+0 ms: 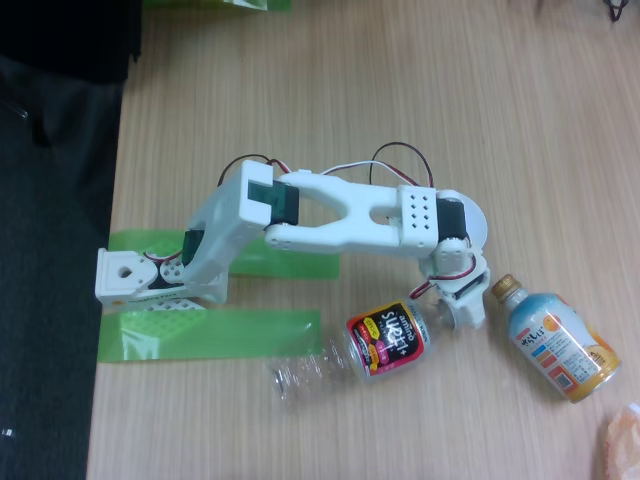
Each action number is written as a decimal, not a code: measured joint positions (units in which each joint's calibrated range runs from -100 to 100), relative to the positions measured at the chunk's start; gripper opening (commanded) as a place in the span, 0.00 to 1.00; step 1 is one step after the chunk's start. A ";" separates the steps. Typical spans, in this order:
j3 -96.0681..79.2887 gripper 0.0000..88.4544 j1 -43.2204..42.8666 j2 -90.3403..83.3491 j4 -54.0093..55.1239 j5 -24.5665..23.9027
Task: Pick up the plastic bottle and stand it up on the white place
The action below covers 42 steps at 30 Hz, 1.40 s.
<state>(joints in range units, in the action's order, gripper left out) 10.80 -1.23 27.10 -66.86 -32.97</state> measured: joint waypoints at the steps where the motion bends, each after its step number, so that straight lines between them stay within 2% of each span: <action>1: 0.00 0.23 0.07 0.00 0.00 0.00; 4: 0.00 0.14 0.60 0.00 0.00 0.00; 6: 0.00 0.12 0.97 0.00 0.00 0.00; 24: -0.09 0.11 2.76 -0.76 -0.17 0.11; 32: -0.09 0.11 2.39 -14.31 -2.80 -0.05; 42: -3.62 0.11 -3.06 -29.46 -5.61 -0.16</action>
<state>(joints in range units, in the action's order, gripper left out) 7.18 -4.30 -2.36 -72.47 -33.12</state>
